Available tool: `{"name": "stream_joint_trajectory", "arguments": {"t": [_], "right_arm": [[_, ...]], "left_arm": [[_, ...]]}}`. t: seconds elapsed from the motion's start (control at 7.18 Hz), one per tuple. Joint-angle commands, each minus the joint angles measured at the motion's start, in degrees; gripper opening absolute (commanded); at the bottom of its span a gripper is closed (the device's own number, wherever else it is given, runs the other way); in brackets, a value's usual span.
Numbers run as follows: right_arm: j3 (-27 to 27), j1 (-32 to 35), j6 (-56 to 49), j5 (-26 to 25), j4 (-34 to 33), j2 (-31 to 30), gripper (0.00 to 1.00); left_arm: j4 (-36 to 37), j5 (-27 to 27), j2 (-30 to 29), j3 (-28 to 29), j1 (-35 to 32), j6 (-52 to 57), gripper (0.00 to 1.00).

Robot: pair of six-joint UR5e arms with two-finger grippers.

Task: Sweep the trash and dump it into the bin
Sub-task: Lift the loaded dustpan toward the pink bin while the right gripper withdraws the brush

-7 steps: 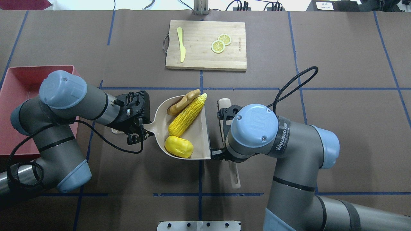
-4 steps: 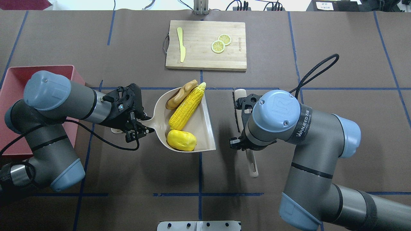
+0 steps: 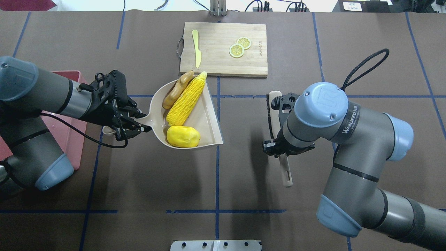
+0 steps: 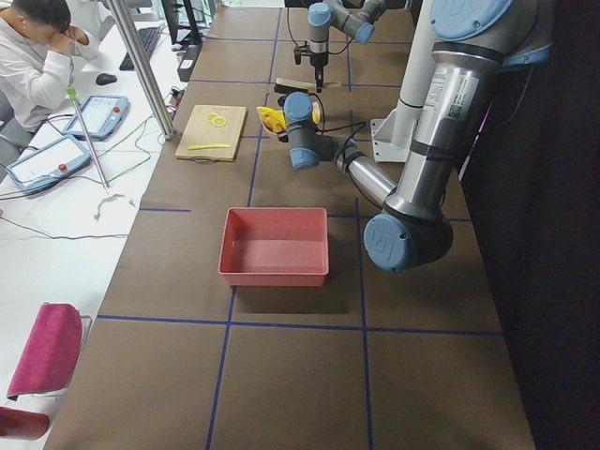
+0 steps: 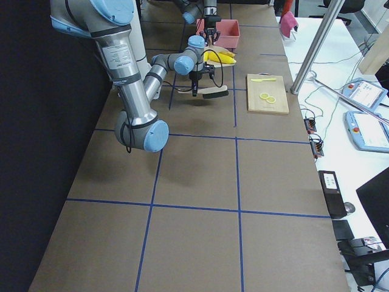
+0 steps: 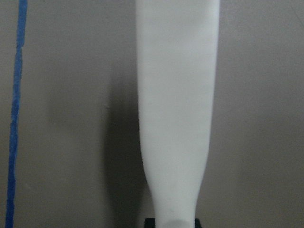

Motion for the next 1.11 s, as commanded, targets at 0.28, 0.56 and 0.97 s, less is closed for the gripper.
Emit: {"name": "stream_joint_trajectory", "arguments": {"t": [0.28,0.56,0.97], "right_arm": [[-0.4,0.9,0.0,3.3,-0.1,-0.1,0.00],[-0.3,0.8,0.0,3.0,0.0,-0.5,0.00],[-0.1,0.8,0.2,2.8,0.0,-0.6,0.00]], "left_arm": [[-0.3,-15.8,5.2,0.6,-16.9,-1.7,0.00],[-4.9,-20.1,10.1,2.8,-22.3,4.7,0.00],[-5.4,-29.2,16.1,10.1,-33.6,18.8,0.00]]}}
